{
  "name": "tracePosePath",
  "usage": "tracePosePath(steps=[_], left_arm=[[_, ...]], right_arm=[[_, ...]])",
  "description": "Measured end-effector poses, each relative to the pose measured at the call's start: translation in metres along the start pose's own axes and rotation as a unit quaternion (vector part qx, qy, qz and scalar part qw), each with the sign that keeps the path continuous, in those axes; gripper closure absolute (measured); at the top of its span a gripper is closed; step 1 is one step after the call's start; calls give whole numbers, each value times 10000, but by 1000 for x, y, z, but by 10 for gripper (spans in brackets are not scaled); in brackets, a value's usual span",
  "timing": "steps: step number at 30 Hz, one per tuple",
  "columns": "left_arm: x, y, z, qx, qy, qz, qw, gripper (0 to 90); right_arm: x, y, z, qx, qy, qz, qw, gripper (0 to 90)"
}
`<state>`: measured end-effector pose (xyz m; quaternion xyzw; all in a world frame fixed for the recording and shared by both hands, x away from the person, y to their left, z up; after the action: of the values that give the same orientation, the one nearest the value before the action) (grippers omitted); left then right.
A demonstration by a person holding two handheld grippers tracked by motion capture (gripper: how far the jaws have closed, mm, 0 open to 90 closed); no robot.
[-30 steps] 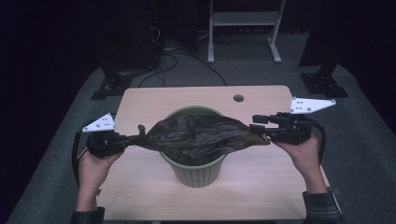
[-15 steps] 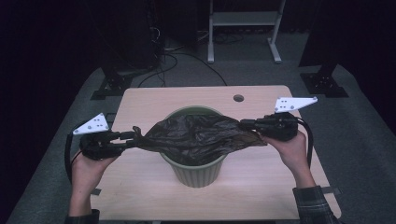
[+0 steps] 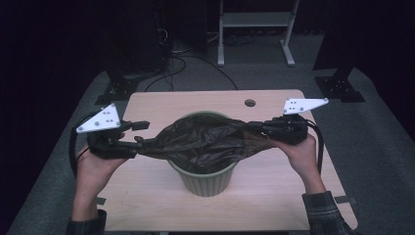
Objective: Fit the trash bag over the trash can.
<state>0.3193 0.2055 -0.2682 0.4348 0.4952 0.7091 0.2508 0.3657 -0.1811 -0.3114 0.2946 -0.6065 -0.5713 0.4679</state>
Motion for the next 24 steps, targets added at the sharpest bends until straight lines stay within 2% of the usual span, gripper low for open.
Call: tracePosePath(steps=[9, 13, 15, 17, 21, 22, 24], left_arm=[[-53, 26, -7, -161, -439, 111, 9988, 391], [-73, 31, -6, -190, -507, 223, 9983, 381], [-81, 31, -4, -193, -558, 421, 9974, 438], [-85, 30, -2, -224, -603, 493, 9967, 569], [-91, 26, 6, -94, -606, 591, 9964, 843], [-92, 25, 7, -66, -570, 603, 9965, 890], [-94, 23, 11, 26, -533, 618, 9967, 899]], right_arm=[[-3, 1, 0, 15, 18, 28, 10000, 900], [-4, 2, 1, 18, 50, 31, 10000, 900], [-5, 2, 0, 29, 65, 34, 10000, 900], [-6, 2, 0, 23, 63, 54, 10000, 900], [-7, 2, -2, 8, 61, 37, 10000, 899], [-7, 2, -2, 5, 69, 23, 10000, 870], [-4, 4, -1, -38, 7, -40, 10000, 743]])
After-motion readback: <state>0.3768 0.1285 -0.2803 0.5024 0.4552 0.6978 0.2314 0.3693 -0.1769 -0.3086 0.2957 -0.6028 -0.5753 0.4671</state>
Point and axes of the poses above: each handheld gripper's, and its own axes: x roughly backward along the jaws, y roughly out of its top, z roughly to its left, the point moved 4 cm from there along -x, roughly forward along the jaws, and after that the axes turned 6 degrees about -z, right-handed, at the moved point
